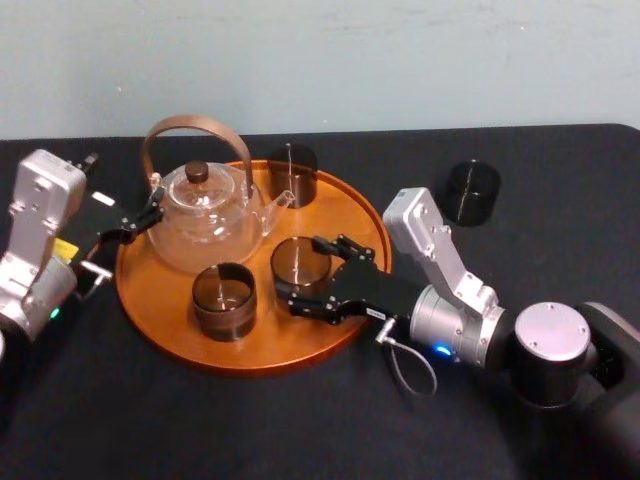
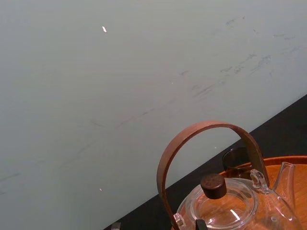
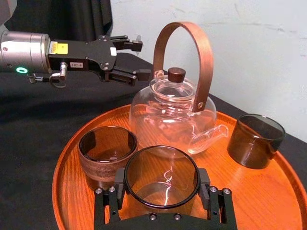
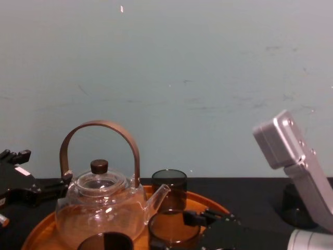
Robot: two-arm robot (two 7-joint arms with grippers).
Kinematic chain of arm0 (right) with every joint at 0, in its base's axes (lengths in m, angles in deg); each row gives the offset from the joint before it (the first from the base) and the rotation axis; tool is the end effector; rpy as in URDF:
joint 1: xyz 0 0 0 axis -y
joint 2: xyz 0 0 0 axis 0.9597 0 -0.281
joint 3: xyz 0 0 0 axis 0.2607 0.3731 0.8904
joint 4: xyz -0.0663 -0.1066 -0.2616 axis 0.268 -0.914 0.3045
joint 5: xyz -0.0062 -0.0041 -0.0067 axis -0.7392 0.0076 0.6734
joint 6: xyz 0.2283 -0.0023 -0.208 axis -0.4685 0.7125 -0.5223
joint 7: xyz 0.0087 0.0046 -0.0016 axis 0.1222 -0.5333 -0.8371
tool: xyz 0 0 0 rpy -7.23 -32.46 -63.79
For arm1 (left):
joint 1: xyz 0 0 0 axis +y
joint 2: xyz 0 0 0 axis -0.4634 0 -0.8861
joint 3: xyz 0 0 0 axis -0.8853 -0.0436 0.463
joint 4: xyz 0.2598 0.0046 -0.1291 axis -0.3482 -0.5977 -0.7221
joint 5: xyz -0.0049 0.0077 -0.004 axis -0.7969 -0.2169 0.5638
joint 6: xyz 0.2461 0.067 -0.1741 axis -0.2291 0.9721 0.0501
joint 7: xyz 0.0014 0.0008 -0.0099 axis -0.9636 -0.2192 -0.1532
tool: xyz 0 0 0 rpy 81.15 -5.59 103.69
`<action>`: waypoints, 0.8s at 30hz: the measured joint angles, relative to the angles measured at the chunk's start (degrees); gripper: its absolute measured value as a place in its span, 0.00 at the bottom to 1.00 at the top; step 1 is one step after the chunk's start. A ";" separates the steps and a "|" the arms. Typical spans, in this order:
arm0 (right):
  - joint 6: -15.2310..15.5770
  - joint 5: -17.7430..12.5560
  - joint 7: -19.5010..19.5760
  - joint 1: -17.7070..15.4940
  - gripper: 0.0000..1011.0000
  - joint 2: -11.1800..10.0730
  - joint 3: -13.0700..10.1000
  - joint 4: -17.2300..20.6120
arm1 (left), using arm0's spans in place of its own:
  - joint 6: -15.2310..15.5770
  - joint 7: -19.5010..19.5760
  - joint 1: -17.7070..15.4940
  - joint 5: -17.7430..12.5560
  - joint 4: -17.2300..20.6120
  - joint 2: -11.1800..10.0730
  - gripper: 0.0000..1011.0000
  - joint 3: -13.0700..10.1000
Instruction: Pick up the glass from the table and place it on the tray.
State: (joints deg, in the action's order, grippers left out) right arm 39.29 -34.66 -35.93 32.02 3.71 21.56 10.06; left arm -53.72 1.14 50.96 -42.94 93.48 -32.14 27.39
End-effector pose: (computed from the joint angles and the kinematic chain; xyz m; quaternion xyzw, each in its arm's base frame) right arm 0.3711 0.0392 -0.3214 -0.1023 -0.0124 -0.3003 0.9483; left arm 0.3582 0.0825 -0.3022 0.1414 -0.1324 0.5799 0.7913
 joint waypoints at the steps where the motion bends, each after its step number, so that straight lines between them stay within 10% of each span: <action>1: 0.00 0.00 0.00 0.00 0.89 0.00 0.00 0.00 | 0.00 0.00 0.00 0.00 0.00 0.00 1.00 0.00; 24: -1.80 -0.25 -1.27 0.95 0.89 1.56 0.53 -4.22 | 0.00 0.00 0.00 0.00 0.00 0.00 1.00 0.00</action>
State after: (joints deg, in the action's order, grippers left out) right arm 37.49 -34.90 -37.20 32.97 5.27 22.09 5.84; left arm -53.72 1.13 50.96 -42.94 93.48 -32.14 27.39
